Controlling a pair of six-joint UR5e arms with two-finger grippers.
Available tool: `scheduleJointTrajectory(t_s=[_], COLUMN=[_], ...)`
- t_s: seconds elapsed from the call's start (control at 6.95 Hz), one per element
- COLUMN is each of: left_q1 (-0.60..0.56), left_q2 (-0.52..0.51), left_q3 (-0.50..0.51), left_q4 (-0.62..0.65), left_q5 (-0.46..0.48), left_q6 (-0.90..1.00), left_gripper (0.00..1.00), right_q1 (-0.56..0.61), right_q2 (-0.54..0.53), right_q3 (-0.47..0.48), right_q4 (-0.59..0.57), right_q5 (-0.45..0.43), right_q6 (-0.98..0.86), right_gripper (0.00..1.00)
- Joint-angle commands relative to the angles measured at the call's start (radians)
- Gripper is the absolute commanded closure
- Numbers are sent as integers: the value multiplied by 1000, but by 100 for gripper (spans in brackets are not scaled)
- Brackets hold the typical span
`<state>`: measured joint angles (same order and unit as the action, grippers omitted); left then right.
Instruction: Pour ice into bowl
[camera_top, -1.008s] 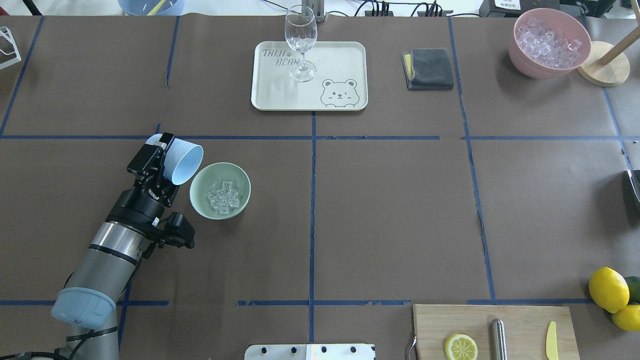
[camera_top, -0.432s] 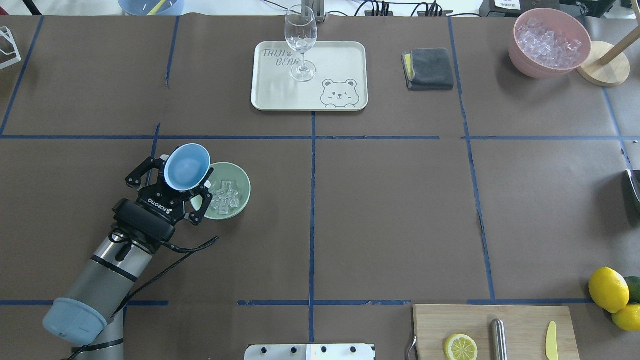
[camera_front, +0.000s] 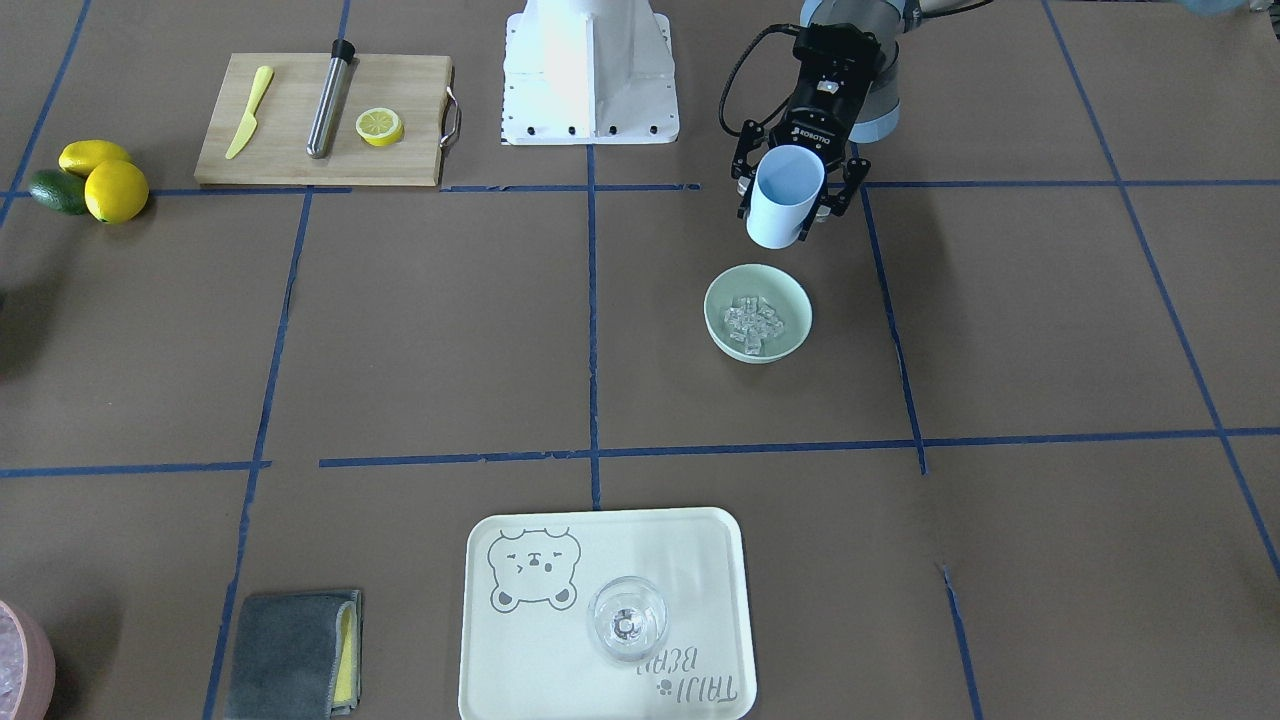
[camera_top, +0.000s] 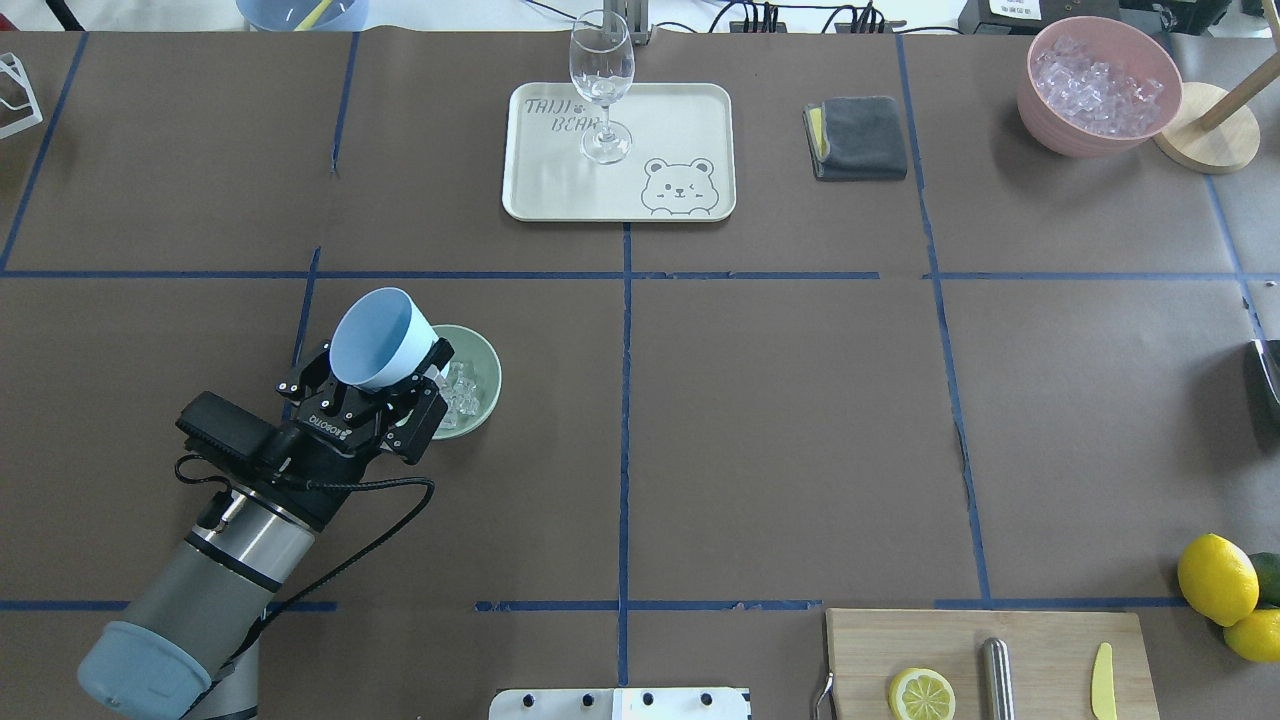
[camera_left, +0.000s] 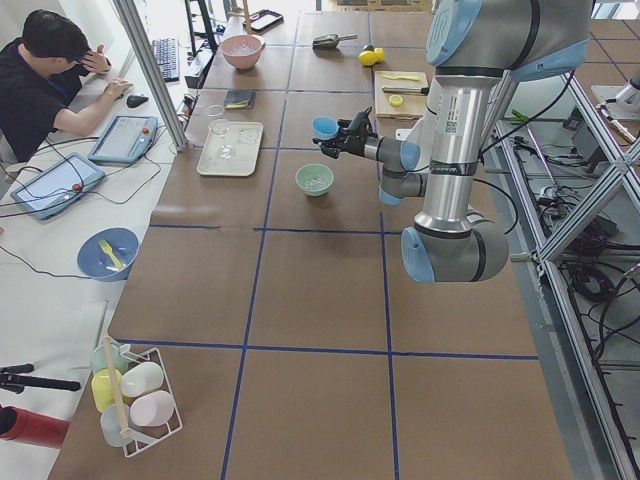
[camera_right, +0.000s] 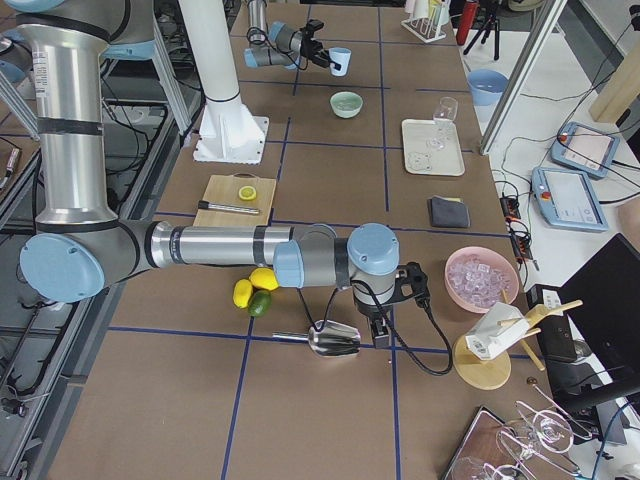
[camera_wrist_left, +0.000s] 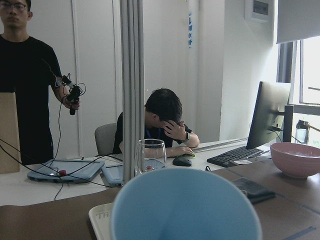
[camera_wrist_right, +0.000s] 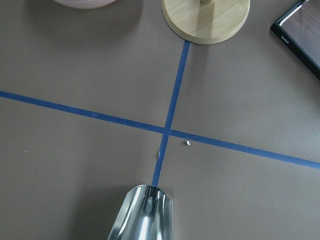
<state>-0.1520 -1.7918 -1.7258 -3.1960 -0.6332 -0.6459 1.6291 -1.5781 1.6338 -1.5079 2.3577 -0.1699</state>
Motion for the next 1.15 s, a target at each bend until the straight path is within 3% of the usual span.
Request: scheduleJointTrajectory(t_s=[0.0, 0.43, 0.72, 1.01], left_q1=[3, -43, -115, -219], left_q2=[47, 263, 421, 482], left_q3=[14, 11, 14, 119], left_q4=[13, 45, 47, 51], left_q5=[0, -52, -72, -74], left_q6=[-263, -290, -406, -437], left_gripper=[100, 100, 100, 100], right_q1=[0, 0, 0, 0], right_q2=[0, 1, 1, 1], right_q3=[1, 1, 1, 6], right_q4=[0, 0, 2, 2], right_q5=[0, -1, -1, -1], right_q6=[1, 3, 1, 3], right_gripper=[0, 0, 0, 0])
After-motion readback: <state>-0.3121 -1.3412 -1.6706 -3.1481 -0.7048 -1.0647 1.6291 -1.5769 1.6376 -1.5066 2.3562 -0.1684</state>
